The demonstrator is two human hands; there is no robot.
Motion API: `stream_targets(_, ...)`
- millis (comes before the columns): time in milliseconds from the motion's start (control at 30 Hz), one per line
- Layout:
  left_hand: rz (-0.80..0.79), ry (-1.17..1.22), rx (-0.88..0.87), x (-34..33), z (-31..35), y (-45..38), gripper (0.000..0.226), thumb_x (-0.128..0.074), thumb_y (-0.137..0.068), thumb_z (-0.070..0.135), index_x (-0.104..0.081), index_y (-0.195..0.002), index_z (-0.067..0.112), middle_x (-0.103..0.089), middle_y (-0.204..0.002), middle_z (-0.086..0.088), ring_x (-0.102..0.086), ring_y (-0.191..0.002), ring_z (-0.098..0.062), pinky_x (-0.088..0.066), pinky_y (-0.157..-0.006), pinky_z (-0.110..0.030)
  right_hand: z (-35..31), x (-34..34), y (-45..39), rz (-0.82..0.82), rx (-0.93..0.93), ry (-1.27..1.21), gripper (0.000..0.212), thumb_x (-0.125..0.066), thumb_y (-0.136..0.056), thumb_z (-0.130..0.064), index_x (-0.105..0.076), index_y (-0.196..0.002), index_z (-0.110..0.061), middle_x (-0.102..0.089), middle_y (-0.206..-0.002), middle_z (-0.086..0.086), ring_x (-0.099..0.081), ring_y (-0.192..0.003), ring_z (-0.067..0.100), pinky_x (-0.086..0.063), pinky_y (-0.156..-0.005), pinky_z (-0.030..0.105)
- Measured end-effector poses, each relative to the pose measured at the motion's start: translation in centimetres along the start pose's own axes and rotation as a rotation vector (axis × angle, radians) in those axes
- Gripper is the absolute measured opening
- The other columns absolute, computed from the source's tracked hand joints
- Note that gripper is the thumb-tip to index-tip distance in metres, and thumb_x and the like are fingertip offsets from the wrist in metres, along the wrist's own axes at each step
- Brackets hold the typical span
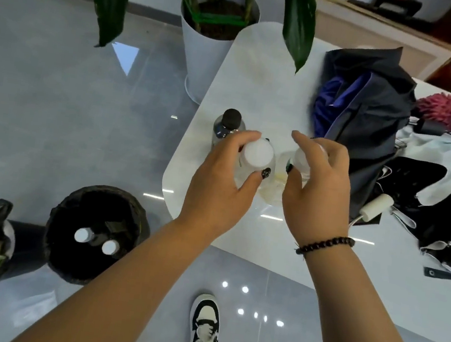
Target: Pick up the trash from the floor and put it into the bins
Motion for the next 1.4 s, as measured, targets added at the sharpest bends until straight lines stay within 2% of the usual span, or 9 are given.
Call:
stream_targets(100,0.095,0.128,0.041,3.0,-1.7,2.4,0.054,-0.072,-0.083,0.015,-0.046,-0.124,0.039,-0.055,-0.124,0.023,-0.052,-0.117,-0.003,-0.046,-0.099,-0.022,-1.6,-0.3,0.7,-0.059,0.025,-0.017,0.054,-0.065,-0.083,-0.002,-0.053,-0.132,-0.020,-0.053,-0.123,0.006,-0.053,-0.108,0.017,-0.032,-0.081,0.001)
stream_targets(267,0.210,0.191,0.044,8.6,-4.2,7.1,0.058,-0.068,-0.085,0.017,-0.043,-0.131,0.041,-0.054,-0.132,0.015,-0.053,-0.124,-0.012,-0.046,-0.101,-0.028,-6.4,-2.2,1.6,-0.156,0.108,-0.048,0.049,-0.073,-0.077,-0.014,-0.059,-0.123,-0.019,-0.062,-0.113,0.001,-0.059,-0.094,0.017,-0.055,-0.077,0.037)
stream_targets(400,0.326,0.264,0.157,14.0,-8.0,10.9,0.056,-0.067,-0.083,0.020,-0.047,-0.123,0.054,-0.055,-0.127,0.024,-0.053,-0.123,-0.009,-0.051,-0.095,-0.037,-11.4,-6.2,2.8,-0.262,0.188,-0.112,0.047,-0.074,-0.076,-0.019,-0.061,-0.121,-0.021,-0.063,-0.117,0.000,-0.061,-0.101,0.020,-0.055,-0.080,0.042)
stream_targets(533,0.534,0.307,0.174,19.9,-10.9,14.0,0.057,-0.071,-0.080,0.004,-0.046,-0.120,0.037,-0.053,-0.120,0.032,-0.055,-0.116,0.001,-0.049,-0.085,-0.010,-16.2,-10.5,4.4,-0.304,0.273,-0.185,0.044,-0.074,-0.077,-0.018,-0.062,-0.119,-0.021,-0.064,-0.114,-0.002,-0.061,-0.102,0.018,-0.056,-0.081,0.038)
stream_targets(767,0.729,0.272,0.390,28.0,-20.5,18.2,0.055,-0.067,-0.080,0.011,-0.046,-0.113,0.050,-0.051,-0.131,0.001,-0.054,-0.120,-0.011,-0.048,-0.095,-0.019,-22.2,-19.0,5.8,-0.381,0.307,-0.231,0.044,-0.072,-0.079,-0.023,-0.062,-0.121,-0.022,-0.066,-0.114,-0.002,-0.059,-0.105,0.021,-0.044,-0.089,0.024)
stream_targets(900,0.714,0.204,0.476,29.7,-24.7,19.6,0.056,-0.064,-0.085,0.000,-0.044,-0.117,0.041,-0.052,-0.124,0.012,-0.053,-0.119,-0.010,-0.049,-0.095,-0.020,-23.8,-23.8,6.7,-0.460,0.244,-0.321,0.043,-0.075,-0.078,-0.020,-0.061,-0.118,-0.019,-0.065,-0.113,-0.002,-0.060,-0.102,0.016,-0.052,-0.089,0.033)
stream_targets(1033,0.657,0.115,0.553,29.5,-27.7,20.0,0.051,-0.066,-0.085,0.001,-0.044,-0.123,0.026,-0.046,-0.116,0.034,-0.050,-0.109,0.015,-0.045,-0.088,-0.005,-22.1,-30.1,8.7,-0.622,0.143,-0.238,0.040,-0.071,-0.080,-0.019,-0.059,-0.118,-0.024,-0.061,-0.116,-0.005,-0.057,-0.103,0.013,-0.051,-0.089,0.033)
stream_targets(1267,0.636,0.090,0.668,27.7,-32.3,20.6,0.050,-0.064,-0.085,0.000,-0.044,-0.119,0.031,-0.051,-0.119,0.022,-0.050,-0.110,0.014,-0.048,-0.096,-0.021,-18.1,-40.0,12.8,-0.858,0.142,0.054,0.040,-0.060,-0.083,-0.006,-0.057,-0.121,-0.019,-0.054,-0.123,0.002,-0.054,-0.107,0.022,-0.048,-0.088,0.031)
stream_targets(1400,0.658,0.041,0.652,27.9,-32.8,19.1,0.057,-0.069,-0.079,-0.003,-0.044,-0.109,0.040,-0.048,-0.111,0.029,-0.051,-0.103,0.017,-0.045,-0.094,-0.011,-16.7,-43.0,12.6,-0.829,0.114,0.105,0.037,-0.059,-0.085,-0.014,-0.056,-0.121,-0.019,-0.053,-0.123,0.002,-0.055,-0.103,0.022,-0.045,-0.082,0.026)
Point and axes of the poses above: each hand's wrist, its own y-axis away from the middle knuckle, its own x-axis out of the back of the hand, z = x × y, the point moved 10 cm from there along -y, towards the middle knuckle
